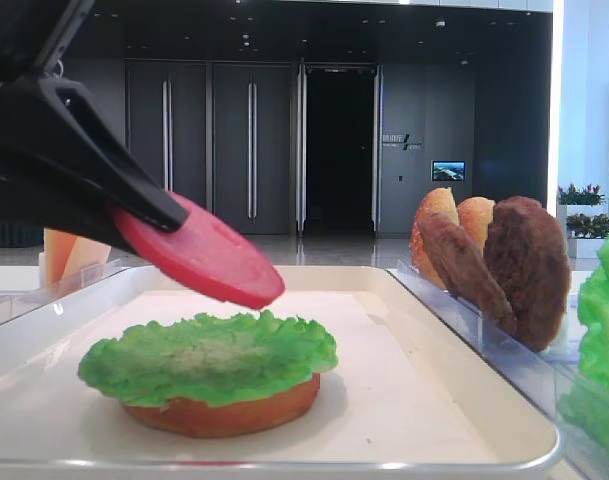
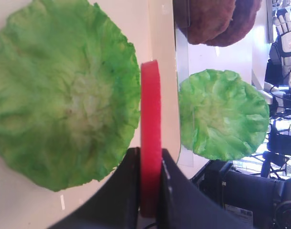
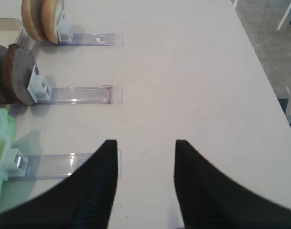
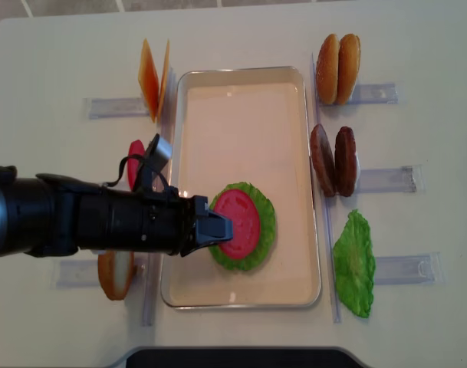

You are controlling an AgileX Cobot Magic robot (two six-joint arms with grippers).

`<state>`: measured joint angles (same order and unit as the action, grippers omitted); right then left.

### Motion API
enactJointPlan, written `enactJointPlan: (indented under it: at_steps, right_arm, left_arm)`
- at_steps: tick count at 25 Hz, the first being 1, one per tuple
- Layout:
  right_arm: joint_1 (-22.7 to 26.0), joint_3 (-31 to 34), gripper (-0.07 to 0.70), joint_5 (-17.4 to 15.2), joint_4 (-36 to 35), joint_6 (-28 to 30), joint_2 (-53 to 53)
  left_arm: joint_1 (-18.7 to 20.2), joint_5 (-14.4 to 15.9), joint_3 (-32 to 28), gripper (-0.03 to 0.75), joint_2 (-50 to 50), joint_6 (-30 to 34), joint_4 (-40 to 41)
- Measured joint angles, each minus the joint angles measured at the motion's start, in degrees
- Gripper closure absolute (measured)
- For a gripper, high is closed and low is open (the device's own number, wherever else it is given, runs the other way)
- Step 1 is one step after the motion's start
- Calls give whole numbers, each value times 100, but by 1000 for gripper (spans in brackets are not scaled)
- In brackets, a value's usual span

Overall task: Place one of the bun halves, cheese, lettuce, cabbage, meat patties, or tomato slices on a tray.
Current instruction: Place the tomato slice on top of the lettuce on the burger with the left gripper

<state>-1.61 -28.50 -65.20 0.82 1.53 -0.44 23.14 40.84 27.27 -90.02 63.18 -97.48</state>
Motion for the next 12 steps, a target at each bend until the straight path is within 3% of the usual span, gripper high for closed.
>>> enactJointPlan:
  at_steps: [12]
  right_arm:
    - [0,0,328,0,0,0,0]
  left_arm:
    - [0,-3,396,671,-426,131,-19]
